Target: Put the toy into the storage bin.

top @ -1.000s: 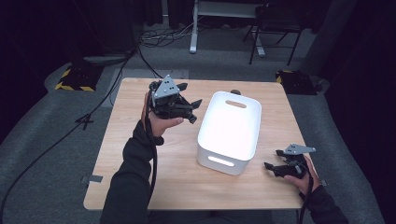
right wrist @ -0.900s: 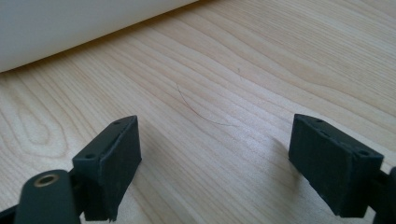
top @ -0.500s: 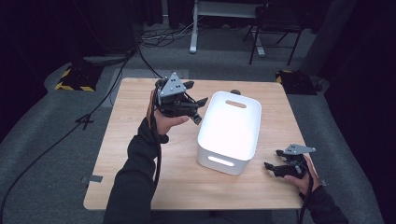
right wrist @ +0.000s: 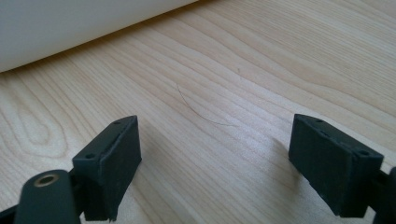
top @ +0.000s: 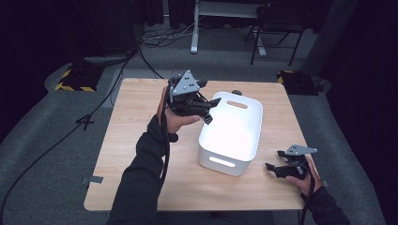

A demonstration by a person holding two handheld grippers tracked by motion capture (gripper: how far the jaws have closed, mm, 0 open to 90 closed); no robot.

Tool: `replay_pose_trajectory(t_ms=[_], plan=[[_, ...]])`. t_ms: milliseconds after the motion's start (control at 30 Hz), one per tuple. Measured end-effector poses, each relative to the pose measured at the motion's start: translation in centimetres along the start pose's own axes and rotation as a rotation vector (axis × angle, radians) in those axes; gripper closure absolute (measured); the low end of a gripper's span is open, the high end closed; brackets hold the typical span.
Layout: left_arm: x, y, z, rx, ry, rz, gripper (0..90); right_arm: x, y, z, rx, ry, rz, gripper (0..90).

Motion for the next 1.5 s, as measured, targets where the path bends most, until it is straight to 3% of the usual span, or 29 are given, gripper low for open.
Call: replay_pose_trajectory(t_ms=[233, 633, 1367, 1500], plan=[[1.5, 0.6, -1.0, 0.019, -0.045, -0.019, 28.5, 0.0, 0.0, 0.0, 0.001, 0.002, -0.003, 17.1], [2.9, 0.3, -2.6, -0.013, -0.093, -0.045, 28.5, 0.0, 0.0, 0.0, 0.000, 0.003, -0.001, 17.1], [4.5, -2.9, -4.8, -0.119, -0.166, -0.083, 28.5, 0.0, 0.0, 0.0, 0.001, 0.003, -0.002, 17.1], [4.9, -3.6, -5.2, -0.154, -0.189, -0.107, 28.5, 0.0, 0.0, 0.0, 0.001, 0.003, -0.002, 17.1]])
Point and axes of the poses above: each handheld gripper's, and its own axes: z roughly backward along the jaws, y roughly out of its top, x roughly to its right, the point moved 3 cm from there along -z, roughly forward along the jaws, and after that the axes turned 12 degrees about y, right-handed, at the moved point
